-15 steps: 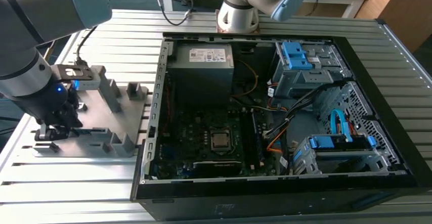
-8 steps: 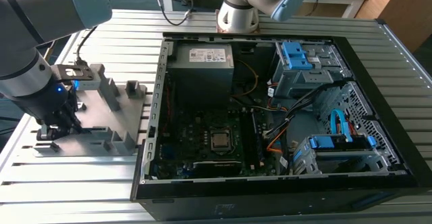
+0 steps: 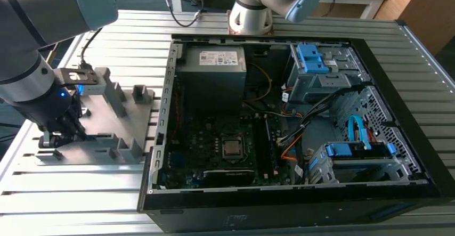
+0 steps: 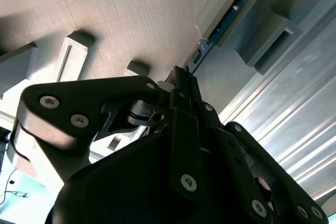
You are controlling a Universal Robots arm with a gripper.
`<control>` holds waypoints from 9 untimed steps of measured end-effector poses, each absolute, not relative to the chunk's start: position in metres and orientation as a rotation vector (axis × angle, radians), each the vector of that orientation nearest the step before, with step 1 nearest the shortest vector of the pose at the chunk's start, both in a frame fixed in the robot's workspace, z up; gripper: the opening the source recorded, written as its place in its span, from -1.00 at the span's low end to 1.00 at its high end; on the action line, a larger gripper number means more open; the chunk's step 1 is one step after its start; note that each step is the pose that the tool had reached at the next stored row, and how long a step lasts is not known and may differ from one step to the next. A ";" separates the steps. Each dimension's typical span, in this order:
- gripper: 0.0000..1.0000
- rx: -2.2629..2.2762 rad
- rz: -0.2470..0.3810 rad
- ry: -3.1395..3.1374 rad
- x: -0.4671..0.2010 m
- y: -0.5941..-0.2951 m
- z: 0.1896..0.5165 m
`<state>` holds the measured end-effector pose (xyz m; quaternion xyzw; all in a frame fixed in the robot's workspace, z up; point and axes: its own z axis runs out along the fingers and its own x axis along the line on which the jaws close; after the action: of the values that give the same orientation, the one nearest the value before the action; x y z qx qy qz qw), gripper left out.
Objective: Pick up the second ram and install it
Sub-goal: 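Pick up the second ram and move it above second insertion slot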
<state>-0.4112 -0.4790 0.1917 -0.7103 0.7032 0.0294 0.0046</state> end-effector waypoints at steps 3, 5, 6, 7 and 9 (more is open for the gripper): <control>-0.73 -2.225 0.092 2.203 -0.411 -0.479 0.192; -0.73 -2.225 0.092 2.203 -0.411 -0.479 0.192; -0.73 -2.225 0.092 2.203 -0.411 -0.479 0.191; -0.73 -2.225 0.092 2.203 -0.411 -0.479 0.191; -0.73 -2.225 0.092 2.203 -0.411 -0.479 0.192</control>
<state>-0.4112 -0.4790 0.1918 -0.7103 0.7033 0.0294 0.0047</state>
